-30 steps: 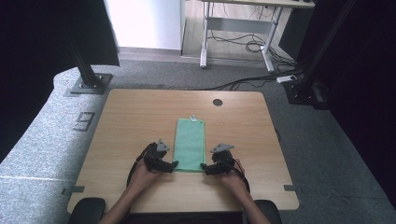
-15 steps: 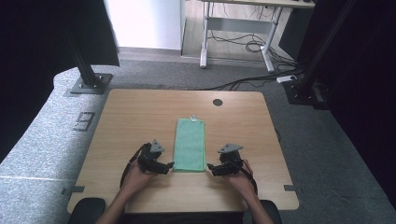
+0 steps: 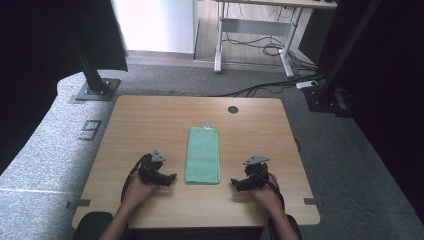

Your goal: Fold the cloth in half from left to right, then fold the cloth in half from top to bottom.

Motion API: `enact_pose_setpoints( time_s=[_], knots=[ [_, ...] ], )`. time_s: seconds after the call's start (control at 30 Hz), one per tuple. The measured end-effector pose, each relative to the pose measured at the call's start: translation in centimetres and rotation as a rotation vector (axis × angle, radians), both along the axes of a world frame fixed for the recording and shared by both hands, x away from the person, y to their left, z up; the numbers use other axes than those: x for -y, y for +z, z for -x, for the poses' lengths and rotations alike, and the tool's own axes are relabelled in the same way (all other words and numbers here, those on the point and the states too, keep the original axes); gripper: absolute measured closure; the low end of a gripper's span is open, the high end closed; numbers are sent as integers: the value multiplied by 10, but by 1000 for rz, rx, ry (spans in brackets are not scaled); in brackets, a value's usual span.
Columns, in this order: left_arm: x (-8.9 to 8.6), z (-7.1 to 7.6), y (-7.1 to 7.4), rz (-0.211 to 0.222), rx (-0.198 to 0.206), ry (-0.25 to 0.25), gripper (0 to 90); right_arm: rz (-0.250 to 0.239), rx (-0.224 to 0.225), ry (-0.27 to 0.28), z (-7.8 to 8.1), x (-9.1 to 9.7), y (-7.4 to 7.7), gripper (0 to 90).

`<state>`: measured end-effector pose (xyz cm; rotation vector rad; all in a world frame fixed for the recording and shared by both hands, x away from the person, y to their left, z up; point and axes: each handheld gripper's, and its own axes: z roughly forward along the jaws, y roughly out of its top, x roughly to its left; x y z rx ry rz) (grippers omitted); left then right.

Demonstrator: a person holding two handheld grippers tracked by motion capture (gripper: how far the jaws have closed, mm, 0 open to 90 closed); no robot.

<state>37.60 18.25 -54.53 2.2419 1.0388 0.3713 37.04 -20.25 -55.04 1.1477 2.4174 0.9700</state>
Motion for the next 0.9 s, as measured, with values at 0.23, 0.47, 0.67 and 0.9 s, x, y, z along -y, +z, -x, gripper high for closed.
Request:
enact_pose_setpoints(
  time_s=[0.23,0.47,0.67,0.9],
  knots=[
    [-1,-1,-4,10,13,1,19,-1,22,-2,0,0,-4,0],
    [-1,-2,-4,5,11,1,0,-16,41,-27,1,-1,-6,0],
    [-1,-2,-4,6,11,-2,0,-17,42,-25,1,-1,-6,0],
    [-1,-3,-4,8,10,-5,0,-7,32,-23,0,-1,-5,0]
  ],
)
